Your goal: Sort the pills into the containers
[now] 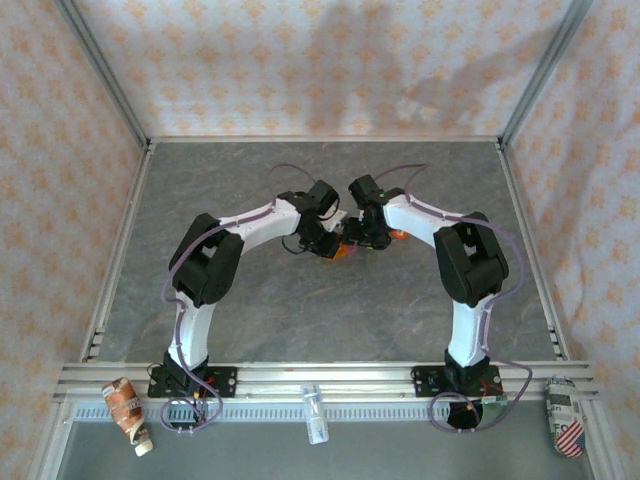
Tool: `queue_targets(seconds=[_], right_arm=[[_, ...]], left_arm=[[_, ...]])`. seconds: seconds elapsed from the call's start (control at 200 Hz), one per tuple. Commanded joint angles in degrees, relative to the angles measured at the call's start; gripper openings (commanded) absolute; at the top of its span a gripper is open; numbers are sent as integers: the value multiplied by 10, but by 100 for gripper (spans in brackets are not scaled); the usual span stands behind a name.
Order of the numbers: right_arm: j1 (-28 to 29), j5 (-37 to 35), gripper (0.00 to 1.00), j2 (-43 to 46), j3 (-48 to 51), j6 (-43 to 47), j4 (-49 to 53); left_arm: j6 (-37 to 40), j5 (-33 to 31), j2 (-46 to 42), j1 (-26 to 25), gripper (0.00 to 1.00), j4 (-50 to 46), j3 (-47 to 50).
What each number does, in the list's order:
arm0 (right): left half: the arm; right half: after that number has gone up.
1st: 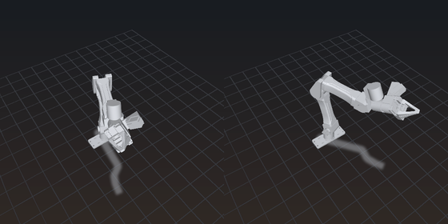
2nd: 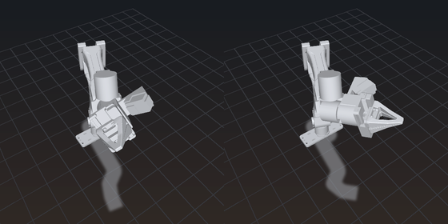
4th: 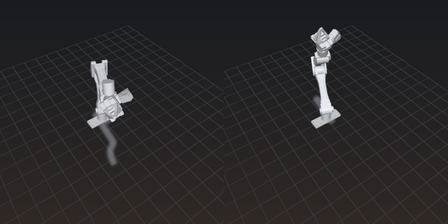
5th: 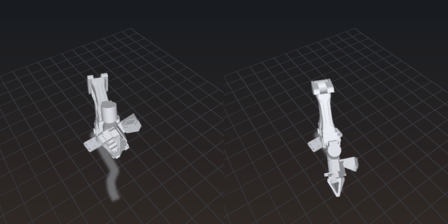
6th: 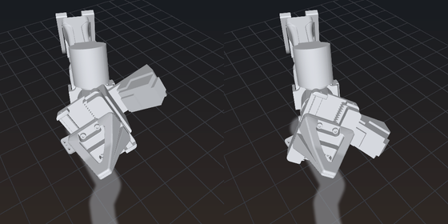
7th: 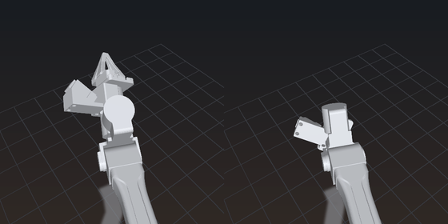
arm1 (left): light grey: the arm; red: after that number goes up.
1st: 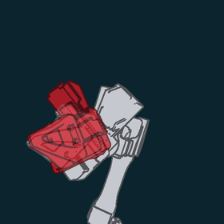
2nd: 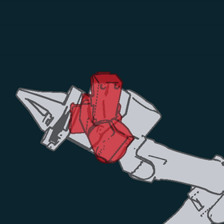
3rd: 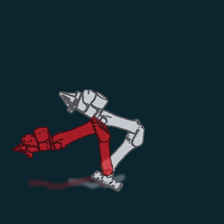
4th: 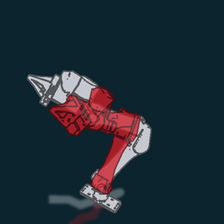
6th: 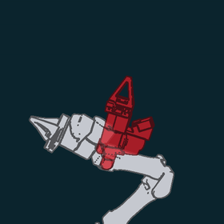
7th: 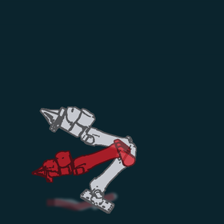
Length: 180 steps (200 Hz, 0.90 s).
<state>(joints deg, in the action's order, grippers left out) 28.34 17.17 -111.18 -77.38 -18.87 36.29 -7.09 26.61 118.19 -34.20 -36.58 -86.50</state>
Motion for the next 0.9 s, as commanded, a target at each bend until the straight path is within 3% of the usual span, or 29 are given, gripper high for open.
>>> queue_targets(seconds=[0.0,0.215,0.545,0.896], right_arm=[[1,-37,58,-31,-1,-7,13],[1,-39,58,-28,0,-8,14],[1,-35,58,-30,-1,-8,13],[-12,-30,58,-31,-1,-16,14]], left_arm=[[20,-98,34,-17,0,-24,28],[22,-128,32,-27,0,-18,40],[18,-116,66,-32,0,1,67],[33,-136,58,-26,0,-17,36]])
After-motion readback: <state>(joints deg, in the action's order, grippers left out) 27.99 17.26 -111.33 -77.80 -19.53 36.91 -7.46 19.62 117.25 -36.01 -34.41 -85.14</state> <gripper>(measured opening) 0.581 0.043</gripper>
